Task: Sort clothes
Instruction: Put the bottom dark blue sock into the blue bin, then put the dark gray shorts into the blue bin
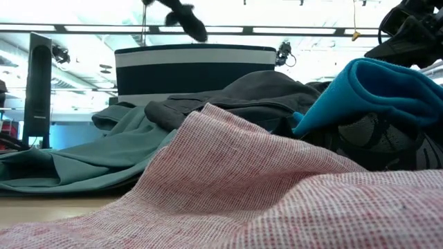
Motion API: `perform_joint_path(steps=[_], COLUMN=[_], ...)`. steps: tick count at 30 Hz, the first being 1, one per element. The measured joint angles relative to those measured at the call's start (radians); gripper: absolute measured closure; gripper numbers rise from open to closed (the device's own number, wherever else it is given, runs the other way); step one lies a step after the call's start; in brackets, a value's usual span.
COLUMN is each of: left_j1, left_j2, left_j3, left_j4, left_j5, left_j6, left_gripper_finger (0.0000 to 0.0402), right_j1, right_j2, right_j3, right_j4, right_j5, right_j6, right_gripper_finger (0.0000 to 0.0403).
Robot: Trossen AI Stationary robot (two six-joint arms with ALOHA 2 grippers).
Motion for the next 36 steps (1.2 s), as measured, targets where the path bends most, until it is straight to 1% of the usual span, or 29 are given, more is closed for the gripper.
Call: perform_joint_path(steps=[2,5,8,12,16,19,23,28,31,33,36], left_j1=[0.048,0.112,0.155,0.186,0.202,0.213,0.234,0.247,0.246,0.240,0.225], left_j2=[0.042,0.104,0.159,0.204,0.228,0.237,0.238,0.238,0.238,0.234,0.224], left_j3=[0.000,0.000,0.000,0.000,0.000,0.000,0.000,0.000,0.000,-0.001,-0.001], left_j4=[0.031,0.089,0.138,0.187,0.233,0.274,0.284,0.276,0.255,0.198,0.177], left_j5=[0.051,0.153,0.191,0.194,0.194,0.195,0.194,0.143,0.116,0.121,0.134], left_j6=[0.026,0.051,0.055,0.058,0.059,0.061,0.061,0.058,0.055,0.052,0.051], left_gripper_finger=[0.0401,0.0401,0.0401,0.0394,0.0375,0.0349,0.0302,0.0253,0.0242,0.0240,0.0239], right_j1=[0.000,0.000,0.000,0.000,0.000,0.000,0.000,0.000,0.000,0.000,0.000], right_j2=[0.000,0.000,0.000,0.000,0.000,0.000,0.000,0.000,0.000,0.000,0.000], right_j3=[0.000,0.000,0.000,0.000,0.000,0.000,0.000,0.000,0.000,0.000,0.000], right_j4=[0.001,0.001,0.001,0.000,0.001,0.001,0.001,0.001,0.000,0.001,0.001], right_j5=[0.000,0.000,0.000,0.000,0.000,0.000,0.000,0.000,0.000,0.000,0.000], right_j6=[0.000,0.000,0.000,0.000,0.000,0.000,0.000,0.000,0.000,0.000,0.000], right_gripper_finger=[0.0314,0.0314,0.0314,0.0314,0.0314,0.0314,0.0314,0.0314,0.0314,0.0314,0.0314])
